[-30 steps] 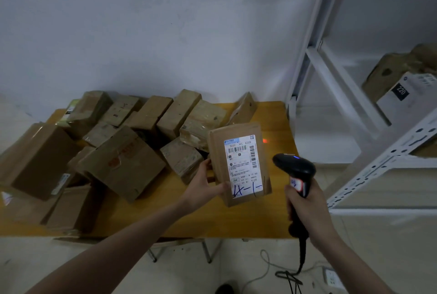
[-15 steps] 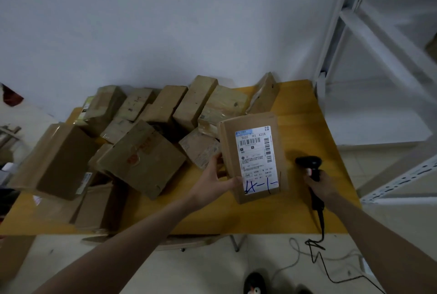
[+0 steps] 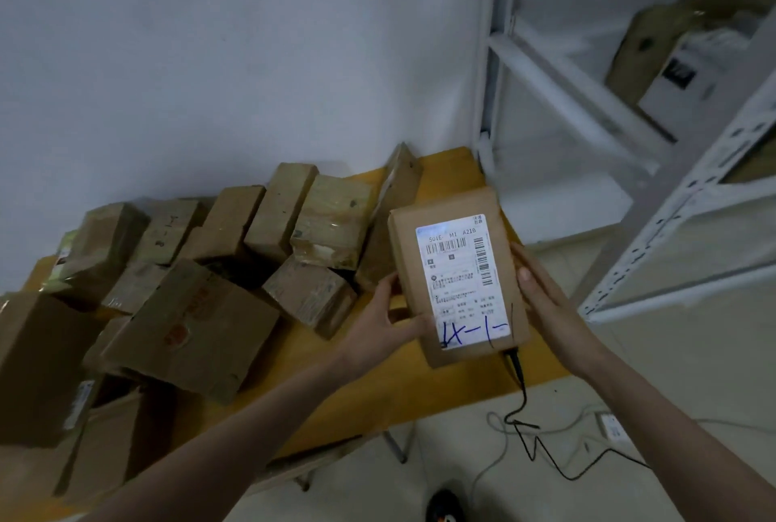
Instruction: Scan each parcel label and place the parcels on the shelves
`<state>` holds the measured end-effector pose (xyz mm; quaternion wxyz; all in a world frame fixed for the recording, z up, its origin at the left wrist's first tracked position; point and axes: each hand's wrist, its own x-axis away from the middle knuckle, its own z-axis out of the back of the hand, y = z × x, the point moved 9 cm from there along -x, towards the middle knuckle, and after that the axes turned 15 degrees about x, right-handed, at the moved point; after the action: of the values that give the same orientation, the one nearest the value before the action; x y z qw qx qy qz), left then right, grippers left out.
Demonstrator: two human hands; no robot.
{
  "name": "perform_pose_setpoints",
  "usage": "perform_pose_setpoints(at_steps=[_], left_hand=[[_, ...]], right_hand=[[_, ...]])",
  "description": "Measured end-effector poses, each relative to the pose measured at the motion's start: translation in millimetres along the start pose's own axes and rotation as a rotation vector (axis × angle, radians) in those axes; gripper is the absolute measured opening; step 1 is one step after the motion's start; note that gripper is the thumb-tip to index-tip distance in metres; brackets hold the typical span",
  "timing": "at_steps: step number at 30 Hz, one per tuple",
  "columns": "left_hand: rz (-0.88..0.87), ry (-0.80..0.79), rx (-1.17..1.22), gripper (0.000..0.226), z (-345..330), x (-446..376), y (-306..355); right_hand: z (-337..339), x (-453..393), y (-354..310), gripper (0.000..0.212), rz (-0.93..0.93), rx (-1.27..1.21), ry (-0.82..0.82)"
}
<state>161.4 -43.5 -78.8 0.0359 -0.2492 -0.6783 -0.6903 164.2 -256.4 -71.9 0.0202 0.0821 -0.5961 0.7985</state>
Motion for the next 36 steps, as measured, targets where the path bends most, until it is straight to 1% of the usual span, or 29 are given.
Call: perform_pose_setpoints(at_steps=[1,3,5,7,9,11,12,14,15,18,21,22,25,31,36], left_hand=[[-0.003,-0.028,-0.005,0.102,-13,-1,4],[-0.019,-0.084,-0.017,0.080,-41,-1,14],[-0.047,-0.146,-0.038,0.066,-73,0,26],[-0.066,-0.210,-0.049,0.066,-107,2,36],[-0.088,-0.283,-0.065,0.074,-148,5,44],[-0.109,-0.359,-0.085,0.079,-198,13,47],[-0.122,-0.395,-0.082,0.077,-227,19,49],[-0.145,-0.467,-0.078,0.064,-286,35,53],[-0.145,-0.503,-0.082,0.063,-316,43,54],[-0.139,-0.572,-0.112,0.072,-401,65,48],[-0.144,-0.633,-0.127,0.051,-484,87,43],[-0.147,-0.656,-0.132,0.047,-508,93,41],[-0.155,-0.727,-0.123,0.050,-571,111,42],[-0.160,-0.865,-0.158,0.057,-658,125,61],[-0.183,-0.888,-0.201,0.041,-712,96,87]], right_hand=[[7,16,-12,0.059,0.033,-0.043,-0.016],[25,42,-27,0.064,0.085,-0.053,-0.012],[53,65,-31,0.066,0.103,-0.056,0.033],[88,92,-29,0.064,0.098,-0.084,0.103],[124,125,-24,0.062,0.080,-0.109,0.161],[161,164,-16,0.066,0.066,-0.133,0.217],[182,185,-11,0.068,0.054,-0.137,0.252],[222,228,0,0.070,0.037,-0.145,0.320],[242,249,5,0.069,0.028,-0.145,0.343],[298,313,18,0.060,-0.002,-0.128,0.398],[352,379,30,0.058,-0.042,-0.097,0.469],[367,397,34,0.057,-0.056,-0.087,0.493],[405,445,43,0.056,-0.089,-0.072,0.566],[467,489,54,0.054,-0.091,-0.082,0.667],[525,480,63,0.053,-0.088,-0.094,0.720]])
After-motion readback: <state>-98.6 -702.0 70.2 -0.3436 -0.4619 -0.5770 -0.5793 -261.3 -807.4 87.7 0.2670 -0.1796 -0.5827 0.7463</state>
